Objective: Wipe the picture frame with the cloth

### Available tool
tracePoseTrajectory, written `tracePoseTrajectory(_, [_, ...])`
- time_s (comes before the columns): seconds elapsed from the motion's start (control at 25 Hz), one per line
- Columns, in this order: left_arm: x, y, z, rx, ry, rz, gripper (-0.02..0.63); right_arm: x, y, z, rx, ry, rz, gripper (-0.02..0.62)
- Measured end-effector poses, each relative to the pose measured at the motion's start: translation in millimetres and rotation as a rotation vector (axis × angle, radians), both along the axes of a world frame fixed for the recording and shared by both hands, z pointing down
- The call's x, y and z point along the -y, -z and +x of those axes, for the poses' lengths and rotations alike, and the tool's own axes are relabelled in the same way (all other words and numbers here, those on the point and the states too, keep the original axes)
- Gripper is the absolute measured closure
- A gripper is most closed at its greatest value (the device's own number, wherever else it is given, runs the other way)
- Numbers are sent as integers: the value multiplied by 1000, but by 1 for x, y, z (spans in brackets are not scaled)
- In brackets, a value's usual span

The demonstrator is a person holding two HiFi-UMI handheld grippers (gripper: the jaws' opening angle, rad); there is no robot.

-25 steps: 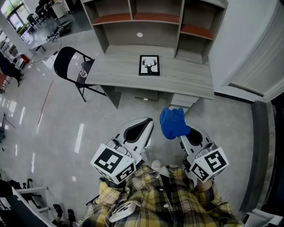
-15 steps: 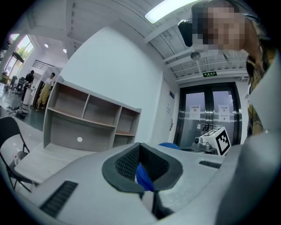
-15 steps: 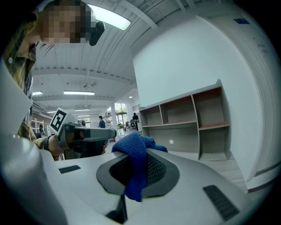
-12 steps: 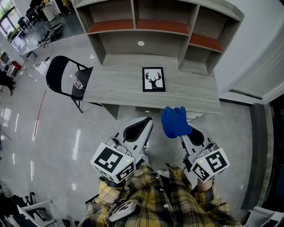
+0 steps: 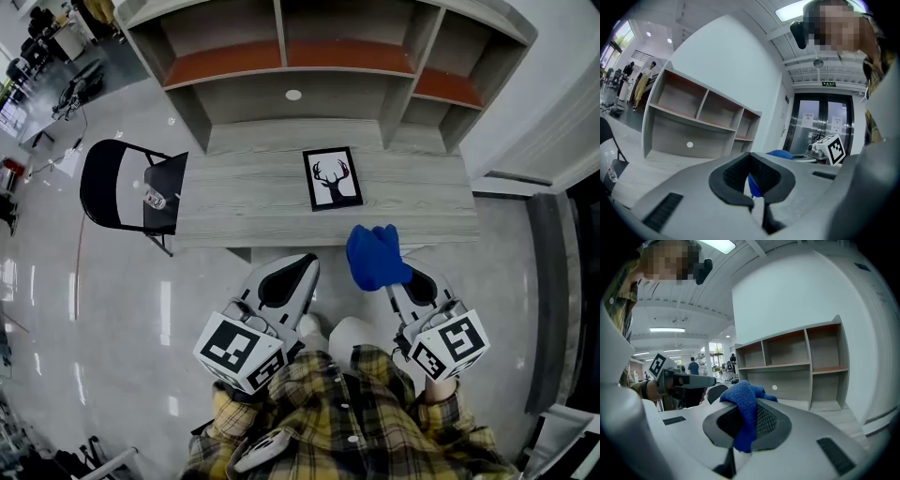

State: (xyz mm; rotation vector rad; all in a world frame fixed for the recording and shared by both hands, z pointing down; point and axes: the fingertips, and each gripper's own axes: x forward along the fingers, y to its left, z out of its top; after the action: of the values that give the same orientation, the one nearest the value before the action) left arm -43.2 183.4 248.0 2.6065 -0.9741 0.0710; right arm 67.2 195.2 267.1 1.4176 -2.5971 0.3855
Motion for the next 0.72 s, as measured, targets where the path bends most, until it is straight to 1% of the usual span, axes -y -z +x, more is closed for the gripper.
tracePoseTrajectory(0.16, [21, -17, -3, -5, -5, -48, 601, 22, -12, 7, -11, -27, -42, 561])
tracePoseTrajectory(0.36, [57, -31, -4, 3, 27, -66, 601, 59, -29, 15, -26, -13, -74, 561])
tracePoseTrajectory(0.6, [129, -26, 2, 3, 69, -48, 601, 142, -22, 15, -20, 45, -41, 561])
tracePoseTrajectory(0.72, [173, -18, 8, -16, 86, -33, 601, 188, -12, 17, -14, 72, -13, 561])
